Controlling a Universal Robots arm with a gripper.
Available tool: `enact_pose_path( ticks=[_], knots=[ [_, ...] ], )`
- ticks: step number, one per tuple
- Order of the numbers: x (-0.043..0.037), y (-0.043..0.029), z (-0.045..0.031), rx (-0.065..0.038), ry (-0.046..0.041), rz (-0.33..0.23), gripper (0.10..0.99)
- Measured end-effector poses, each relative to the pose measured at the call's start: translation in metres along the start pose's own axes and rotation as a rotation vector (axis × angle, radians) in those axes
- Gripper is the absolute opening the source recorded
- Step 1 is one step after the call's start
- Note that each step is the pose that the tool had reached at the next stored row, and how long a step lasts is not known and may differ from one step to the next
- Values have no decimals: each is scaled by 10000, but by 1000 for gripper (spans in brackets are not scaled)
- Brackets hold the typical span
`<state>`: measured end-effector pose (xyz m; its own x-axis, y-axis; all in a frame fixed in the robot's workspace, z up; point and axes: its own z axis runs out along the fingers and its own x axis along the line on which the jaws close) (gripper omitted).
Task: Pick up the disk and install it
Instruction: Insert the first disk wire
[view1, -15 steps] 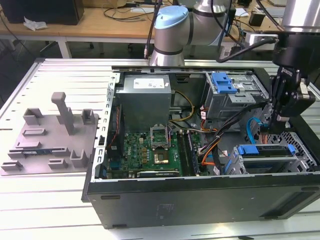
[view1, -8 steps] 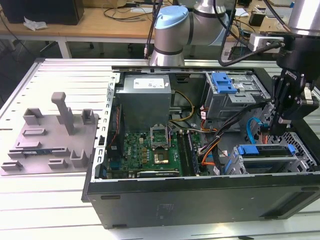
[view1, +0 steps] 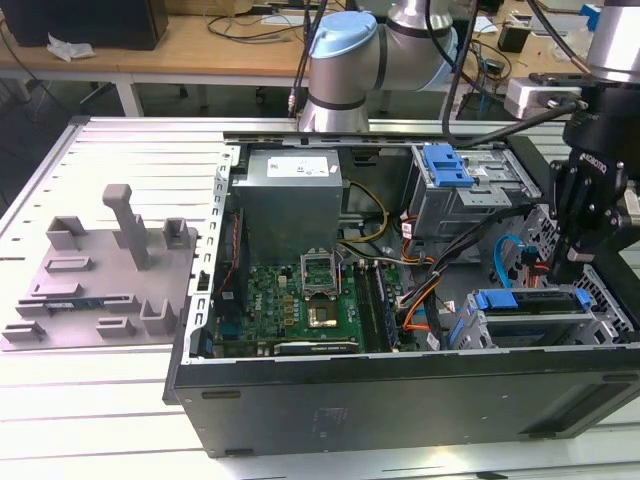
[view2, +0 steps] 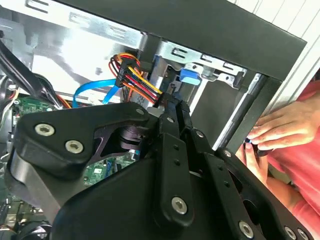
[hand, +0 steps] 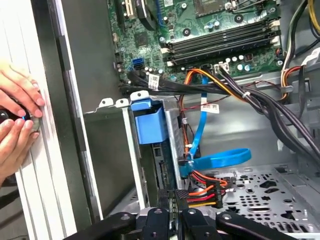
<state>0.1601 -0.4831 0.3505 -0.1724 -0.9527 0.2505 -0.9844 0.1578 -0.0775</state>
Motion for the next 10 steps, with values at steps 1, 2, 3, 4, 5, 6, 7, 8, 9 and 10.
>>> enact_pose_path(
  ticks=[1, 2, 3, 4, 5, 6, 7, 8, 9, 10],
  knots=[
    [31, -4, 5, -23, -142, -1, 169],
    [43, -5, 6, -39, -241, 0, 169],
    [53, -6, 6, -55, -344, 2, 169],
    [74, -9, 7, -94, -595, 9, 169],
    [84, -10, 6, -111, -707, 12, 169],
    [94, -11, 7, -128, -813, 14, 169],
    [112, -13, 6, -149, -948, 16, 169],
    [124, -15, 6, -164, -1040, 17, 169],
    [136, -16, 6, -179, -1132, 18, 169],
    [156, -18, 7, -199, -1261, 19, 169]
  ],
)
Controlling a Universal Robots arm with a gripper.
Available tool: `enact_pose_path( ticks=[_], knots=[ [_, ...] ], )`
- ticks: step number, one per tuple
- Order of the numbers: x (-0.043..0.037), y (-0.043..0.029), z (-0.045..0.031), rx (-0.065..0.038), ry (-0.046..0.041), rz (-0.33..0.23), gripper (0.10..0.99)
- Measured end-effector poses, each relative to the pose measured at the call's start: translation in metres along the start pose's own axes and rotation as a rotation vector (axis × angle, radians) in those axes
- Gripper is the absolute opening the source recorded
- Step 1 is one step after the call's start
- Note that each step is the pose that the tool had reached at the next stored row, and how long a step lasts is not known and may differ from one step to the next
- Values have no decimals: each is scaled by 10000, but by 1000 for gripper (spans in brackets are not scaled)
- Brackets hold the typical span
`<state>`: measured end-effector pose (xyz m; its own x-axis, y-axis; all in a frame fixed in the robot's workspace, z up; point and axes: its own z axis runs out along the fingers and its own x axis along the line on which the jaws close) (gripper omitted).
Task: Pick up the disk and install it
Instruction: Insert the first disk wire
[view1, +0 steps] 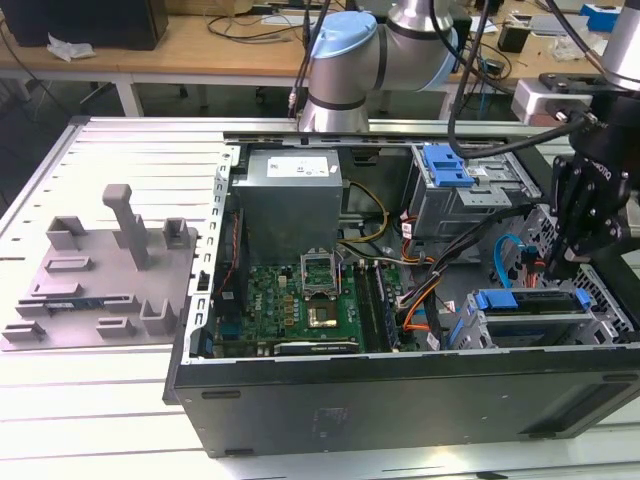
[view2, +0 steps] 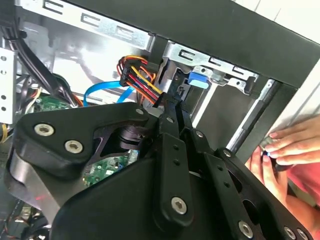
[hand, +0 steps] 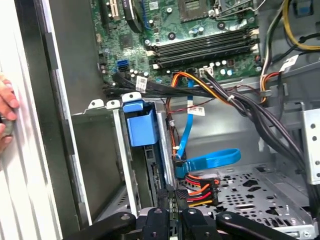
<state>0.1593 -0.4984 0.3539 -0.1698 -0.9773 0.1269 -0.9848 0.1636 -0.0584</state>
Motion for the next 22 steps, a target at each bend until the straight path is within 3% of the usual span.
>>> enact_pose_path(
  ticks=[1, 5, 9, 16, 22],
  knots=[
    [17, 0, -1, -9, -51, 1, 169],
    [103, -7, 1, -13, -89, -7, 169],
    [148, -13, 6, -30, -199, -22, 169],
    [149, -12, 5, -41, -197, -41, 169],
    [148, -13, 5, -44, -210, -386, 169]
  ],
)
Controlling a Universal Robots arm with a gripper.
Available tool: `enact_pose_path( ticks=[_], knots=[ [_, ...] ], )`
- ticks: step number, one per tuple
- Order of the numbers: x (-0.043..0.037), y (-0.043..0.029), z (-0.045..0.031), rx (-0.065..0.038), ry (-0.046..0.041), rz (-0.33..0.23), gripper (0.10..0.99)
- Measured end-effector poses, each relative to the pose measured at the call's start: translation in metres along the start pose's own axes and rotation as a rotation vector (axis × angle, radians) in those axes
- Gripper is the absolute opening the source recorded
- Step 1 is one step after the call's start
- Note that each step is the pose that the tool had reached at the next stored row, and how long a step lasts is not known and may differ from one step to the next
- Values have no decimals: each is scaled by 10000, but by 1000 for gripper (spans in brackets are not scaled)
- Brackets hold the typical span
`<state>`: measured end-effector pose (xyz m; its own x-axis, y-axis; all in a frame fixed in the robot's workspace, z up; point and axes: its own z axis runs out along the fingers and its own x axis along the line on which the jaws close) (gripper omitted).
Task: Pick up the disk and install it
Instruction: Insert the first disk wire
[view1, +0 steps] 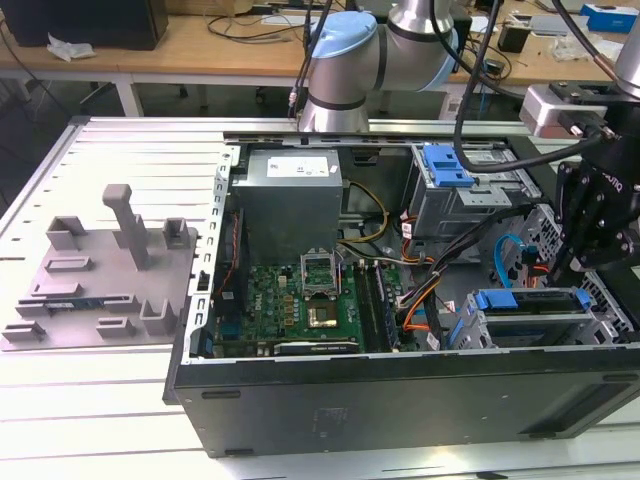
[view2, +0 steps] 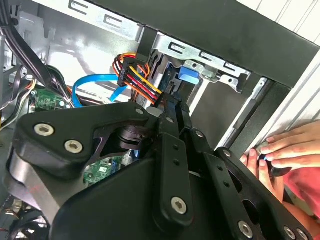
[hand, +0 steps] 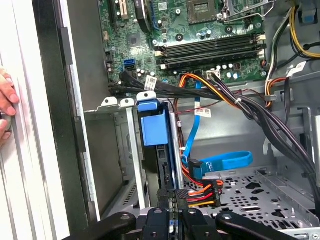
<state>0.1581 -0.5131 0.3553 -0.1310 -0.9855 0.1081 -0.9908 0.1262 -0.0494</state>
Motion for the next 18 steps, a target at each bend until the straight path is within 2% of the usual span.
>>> enact_pose_path(
  ticks=[12, 15, 18],
  knots=[
    [26, -3, 4, 4, -9, -39, 169],
    [37, -4, 8, 1, -56, -69, 169],
    [63, -7, 13, -14, -198, -98, 169]
  ],
)
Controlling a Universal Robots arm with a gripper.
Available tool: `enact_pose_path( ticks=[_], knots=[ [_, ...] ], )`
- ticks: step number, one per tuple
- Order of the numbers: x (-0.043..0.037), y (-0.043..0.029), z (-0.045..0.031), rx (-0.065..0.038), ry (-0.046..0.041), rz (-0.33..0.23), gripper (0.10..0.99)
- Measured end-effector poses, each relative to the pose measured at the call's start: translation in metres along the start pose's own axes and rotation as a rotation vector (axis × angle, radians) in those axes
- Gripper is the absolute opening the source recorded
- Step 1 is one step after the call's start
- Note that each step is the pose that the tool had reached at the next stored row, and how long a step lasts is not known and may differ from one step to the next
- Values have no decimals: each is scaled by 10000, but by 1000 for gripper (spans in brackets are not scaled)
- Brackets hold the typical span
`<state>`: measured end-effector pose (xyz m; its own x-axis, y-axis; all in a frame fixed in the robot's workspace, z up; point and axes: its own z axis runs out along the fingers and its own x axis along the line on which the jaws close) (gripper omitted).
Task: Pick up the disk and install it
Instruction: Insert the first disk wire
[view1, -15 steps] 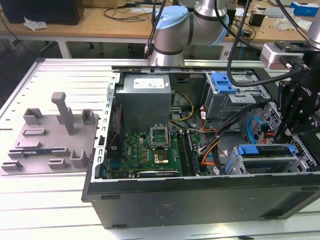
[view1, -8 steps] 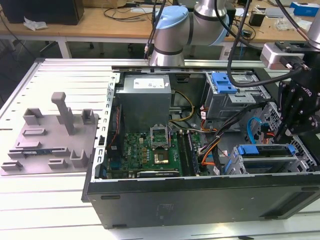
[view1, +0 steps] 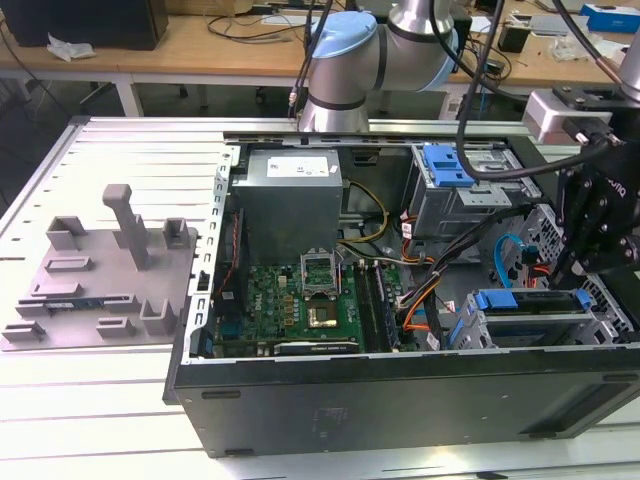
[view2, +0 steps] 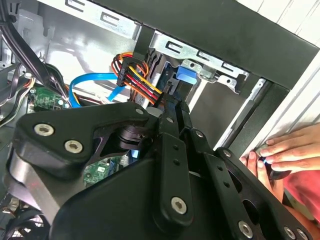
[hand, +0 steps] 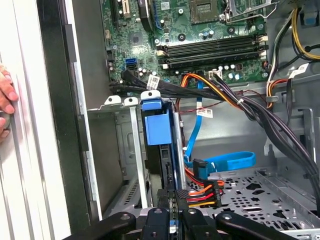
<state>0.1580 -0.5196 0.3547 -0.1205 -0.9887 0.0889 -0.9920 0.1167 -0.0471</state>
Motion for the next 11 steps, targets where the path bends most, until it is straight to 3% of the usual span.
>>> enact_pose_path(
  ticks=[3, 11],
  knots=[
    [21, -2, 3, -9, -107, -35, 169],
    [16, 1, 3, -8, -110, -47, 169]
  ],
)
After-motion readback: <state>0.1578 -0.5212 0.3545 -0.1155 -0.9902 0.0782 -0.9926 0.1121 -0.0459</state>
